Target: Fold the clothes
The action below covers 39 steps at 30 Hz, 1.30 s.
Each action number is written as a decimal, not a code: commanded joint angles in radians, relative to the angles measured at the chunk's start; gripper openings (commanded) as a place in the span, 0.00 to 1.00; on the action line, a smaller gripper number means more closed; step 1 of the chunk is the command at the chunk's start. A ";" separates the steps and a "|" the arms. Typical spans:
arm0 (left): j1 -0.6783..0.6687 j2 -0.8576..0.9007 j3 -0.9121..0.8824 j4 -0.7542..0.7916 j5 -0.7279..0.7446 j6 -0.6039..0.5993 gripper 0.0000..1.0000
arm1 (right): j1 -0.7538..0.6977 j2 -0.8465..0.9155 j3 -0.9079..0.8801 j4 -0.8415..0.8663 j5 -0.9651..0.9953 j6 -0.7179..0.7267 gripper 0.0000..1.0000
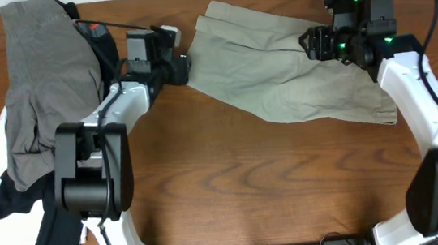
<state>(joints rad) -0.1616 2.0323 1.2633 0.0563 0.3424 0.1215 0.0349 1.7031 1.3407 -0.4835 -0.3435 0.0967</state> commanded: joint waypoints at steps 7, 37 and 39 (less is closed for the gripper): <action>-0.085 0.061 0.011 -0.003 0.034 0.133 0.11 | 0.006 -0.008 0.008 -0.043 0.003 -0.008 0.53; -0.084 0.061 0.010 -0.711 -0.276 -0.148 0.11 | 0.005 -0.008 0.007 -0.061 0.023 -0.008 0.57; -0.084 0.061 0.010 -0.777 -0.275 -0.188 0.17 | 0.005 -0.008 0.007 -0.063 0.023 -0.008 0.57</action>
<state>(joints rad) -0.2558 2.0285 1.3273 -0.6399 0.0921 0.0246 0.0349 1.6997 1.3407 -0.5426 -0.3248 0.0952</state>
